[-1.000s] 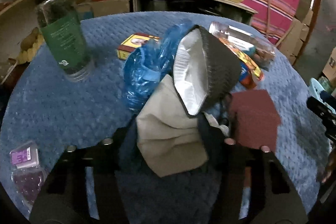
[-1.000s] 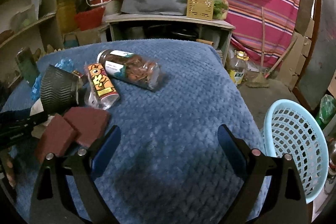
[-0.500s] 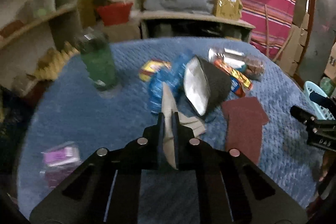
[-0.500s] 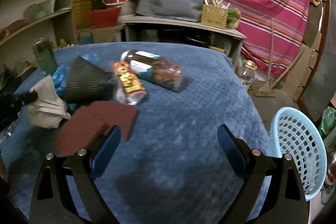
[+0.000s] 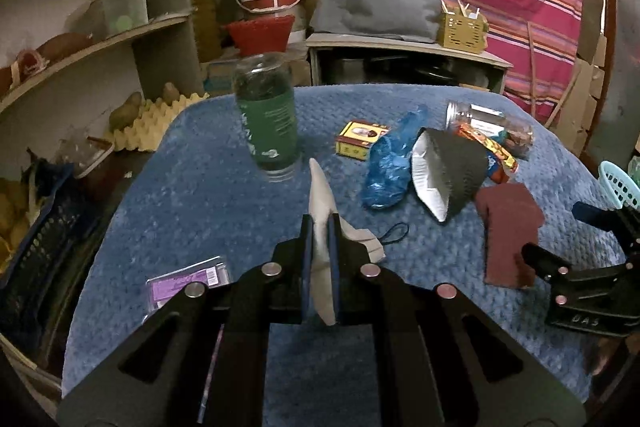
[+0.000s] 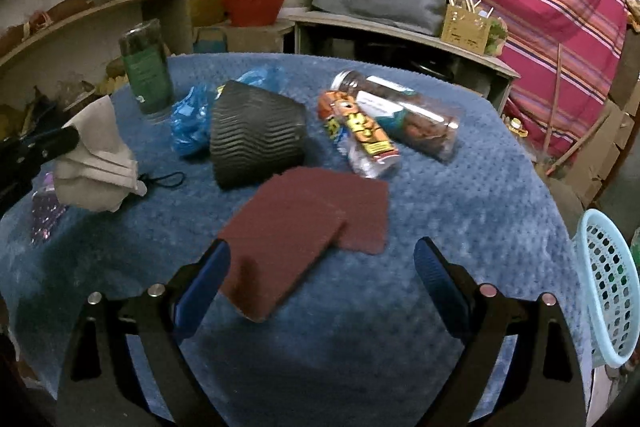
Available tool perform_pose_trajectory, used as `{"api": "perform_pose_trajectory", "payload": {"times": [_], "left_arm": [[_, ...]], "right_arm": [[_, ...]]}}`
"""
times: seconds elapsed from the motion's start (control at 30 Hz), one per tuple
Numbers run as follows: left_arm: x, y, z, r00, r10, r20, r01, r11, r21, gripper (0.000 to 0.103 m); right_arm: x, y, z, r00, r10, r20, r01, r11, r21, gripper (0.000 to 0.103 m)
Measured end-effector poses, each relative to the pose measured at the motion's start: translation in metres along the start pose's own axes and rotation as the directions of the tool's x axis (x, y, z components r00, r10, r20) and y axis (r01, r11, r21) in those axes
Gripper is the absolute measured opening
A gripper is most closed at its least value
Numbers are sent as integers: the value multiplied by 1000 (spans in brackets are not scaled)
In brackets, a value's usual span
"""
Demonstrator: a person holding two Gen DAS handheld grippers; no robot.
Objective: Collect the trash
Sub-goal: 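Grasp the maroon scouring pad with the right tool while the left tool holds the mask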
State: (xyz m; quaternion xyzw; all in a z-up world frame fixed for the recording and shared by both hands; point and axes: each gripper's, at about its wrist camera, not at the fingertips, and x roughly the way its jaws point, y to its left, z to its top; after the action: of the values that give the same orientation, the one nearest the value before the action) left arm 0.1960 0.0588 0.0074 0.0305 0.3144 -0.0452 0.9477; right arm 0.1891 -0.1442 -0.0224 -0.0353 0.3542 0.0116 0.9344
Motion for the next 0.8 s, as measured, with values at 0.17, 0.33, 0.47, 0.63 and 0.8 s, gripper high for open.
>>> {"api": "perform_pose_trajectory", "payload": {"times": [0.17,0.33,0.47,0.63,0.8], "left_arm": [[6,5,-5,1000,0,-19,0,1000,-1,7],[6,8,-6,1000,1,-20,-1,1000,1,7],[9,14,-8,1000,-3,-26,3,1000,-16,7],[13,18,-8,999,-4,-34,3,1000,-24,7],[13,17,-8,1000,-9,-28,8,1000,-22,7]], "right_arm": [[13,11,3,998,-35,-47,38,998,49,91],[23,18,6,996,-59,-72,66,993,97,91],[26,27,8,992,-90,-87,97,992,83,91],[30,28,12,990,-105,-92,112,991,74,91],[36,23,13,992,-62,-113,73,993,94,84]]}}
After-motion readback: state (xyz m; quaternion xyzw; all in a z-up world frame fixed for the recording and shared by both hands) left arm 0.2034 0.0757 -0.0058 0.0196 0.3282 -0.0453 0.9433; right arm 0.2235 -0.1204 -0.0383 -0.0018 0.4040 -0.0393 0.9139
